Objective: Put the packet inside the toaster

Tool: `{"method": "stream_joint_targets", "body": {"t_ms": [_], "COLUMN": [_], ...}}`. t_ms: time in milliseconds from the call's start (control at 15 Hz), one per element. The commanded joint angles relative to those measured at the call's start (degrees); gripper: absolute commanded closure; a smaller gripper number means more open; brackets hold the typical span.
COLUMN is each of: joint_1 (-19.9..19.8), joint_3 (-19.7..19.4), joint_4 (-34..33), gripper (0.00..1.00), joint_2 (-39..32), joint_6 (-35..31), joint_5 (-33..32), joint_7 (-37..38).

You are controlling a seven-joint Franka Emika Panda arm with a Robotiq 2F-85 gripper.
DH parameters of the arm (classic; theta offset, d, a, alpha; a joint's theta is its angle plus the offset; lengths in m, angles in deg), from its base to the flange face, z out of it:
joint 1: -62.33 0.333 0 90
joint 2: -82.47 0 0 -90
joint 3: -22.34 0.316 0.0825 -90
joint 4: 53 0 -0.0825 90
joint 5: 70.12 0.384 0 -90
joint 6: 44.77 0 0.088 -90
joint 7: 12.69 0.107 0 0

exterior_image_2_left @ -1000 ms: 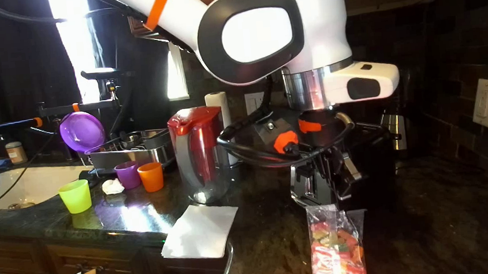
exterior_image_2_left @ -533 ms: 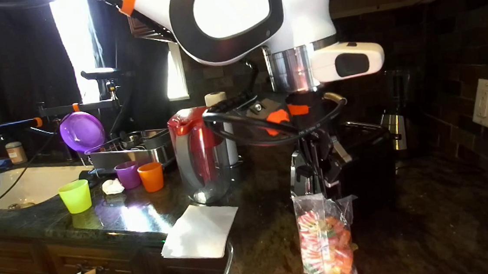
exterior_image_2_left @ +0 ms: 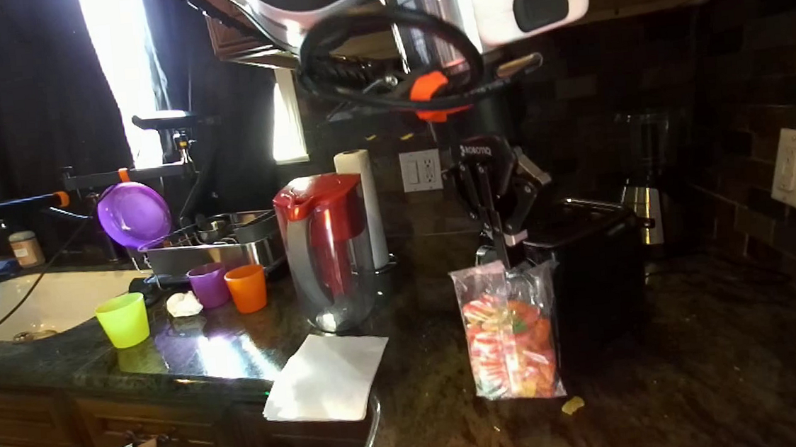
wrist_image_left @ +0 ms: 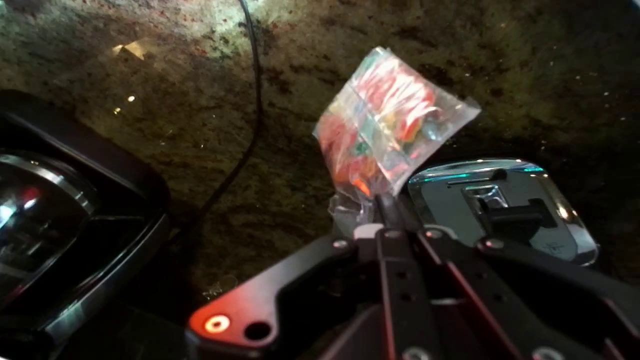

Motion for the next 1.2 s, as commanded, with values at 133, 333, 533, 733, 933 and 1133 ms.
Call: {"method": "stream_joint_targets", "body": {"t_ms": [133,333,533,733,933,1133], "joint_1": [3.1,4.8,6.5,8.1,9.3,8.8], "joint_3": [1.1,2.1,2.6,2.8,3.1,3.5], "joint_4": [-3.3,-6.4,-10.7,-14.9,-19.0,-17.5], "gripper": [1.0,1.0,1.0,1.0,1.0,0.99], "joint_2": [4.9,4.6,2.9,0.7,-2.3,-1.6], "joint_6": [6.4,7.6,8.8,9.2,10.0,8.1], "joint_5": [-1.6,-1.7,-1.2,0.1,1.5,0.9], "joint_7": [-3.5,-4.0,-5.0,-5.5,-5.0,-4.3]}}
